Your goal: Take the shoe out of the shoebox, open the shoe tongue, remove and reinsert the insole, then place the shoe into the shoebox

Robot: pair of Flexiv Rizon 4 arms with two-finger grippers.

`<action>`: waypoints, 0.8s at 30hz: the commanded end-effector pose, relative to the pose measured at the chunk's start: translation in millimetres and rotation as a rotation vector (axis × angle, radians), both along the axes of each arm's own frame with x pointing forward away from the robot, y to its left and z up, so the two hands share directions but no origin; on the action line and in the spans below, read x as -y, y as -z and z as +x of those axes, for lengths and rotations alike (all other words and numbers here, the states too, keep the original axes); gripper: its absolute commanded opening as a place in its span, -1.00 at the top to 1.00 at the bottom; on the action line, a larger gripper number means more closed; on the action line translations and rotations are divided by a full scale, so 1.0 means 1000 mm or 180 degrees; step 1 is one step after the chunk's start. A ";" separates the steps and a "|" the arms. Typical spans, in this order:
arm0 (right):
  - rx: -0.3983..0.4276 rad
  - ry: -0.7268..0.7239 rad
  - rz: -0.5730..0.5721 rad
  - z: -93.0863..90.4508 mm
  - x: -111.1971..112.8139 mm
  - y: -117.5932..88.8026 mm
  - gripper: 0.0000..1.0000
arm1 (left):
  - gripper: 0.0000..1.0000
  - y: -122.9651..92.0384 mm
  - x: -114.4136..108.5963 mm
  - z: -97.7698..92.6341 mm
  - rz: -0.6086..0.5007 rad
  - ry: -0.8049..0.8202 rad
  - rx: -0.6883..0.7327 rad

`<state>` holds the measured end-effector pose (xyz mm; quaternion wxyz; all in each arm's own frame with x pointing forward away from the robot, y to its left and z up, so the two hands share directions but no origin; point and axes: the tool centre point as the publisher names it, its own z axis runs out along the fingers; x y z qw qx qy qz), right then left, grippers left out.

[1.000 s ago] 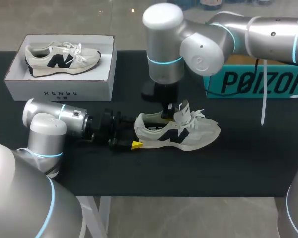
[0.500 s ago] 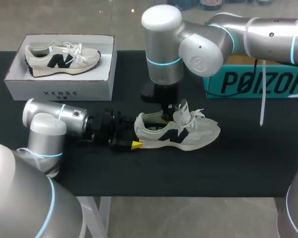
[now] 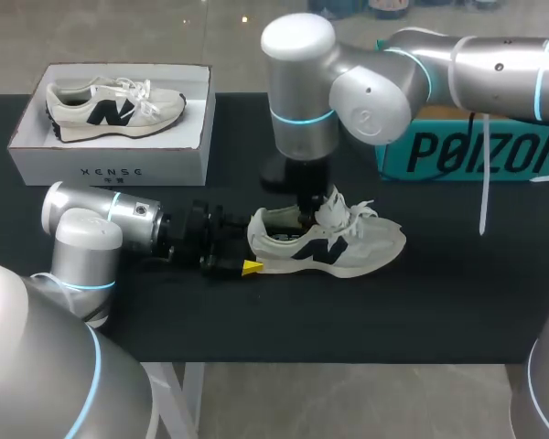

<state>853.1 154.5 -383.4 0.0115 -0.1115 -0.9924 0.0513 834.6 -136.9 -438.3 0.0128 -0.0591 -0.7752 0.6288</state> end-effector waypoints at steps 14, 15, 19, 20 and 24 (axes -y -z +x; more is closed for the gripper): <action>-0.0198 -0.0099 -0.0078 -0.015 -0.013 0.054 0.65 | 1.00 0.003 0.001 -0.002 0.0004 -0.0005 0.0004; -0.0231 -0.0085 -0.0115 -0.015 -0.013 0.054 1.00 | 1.00 0.003 0.001 -0.002 0.0004 -0.0005 0.0004; -0.0320 -0.0053 -0.0198 -0.018 -0.010 0.048 1.00 | 1.00 0.003 0.001 -0.002 0.0004 -0.0005 0.0004; -0.0349 -0.0049 -0.0216 -0.018 -0.009 0.046 1.00 | 1.00 0.003 0.001 -0.002 0.0004 -0.0005 0.0004; -0.0406 -0.0038 -0.0273 -0.019 -0.008 0.034 1.00 | 1.00 0.003 0.001 -0.002 0.0004 -0.0005 0.0004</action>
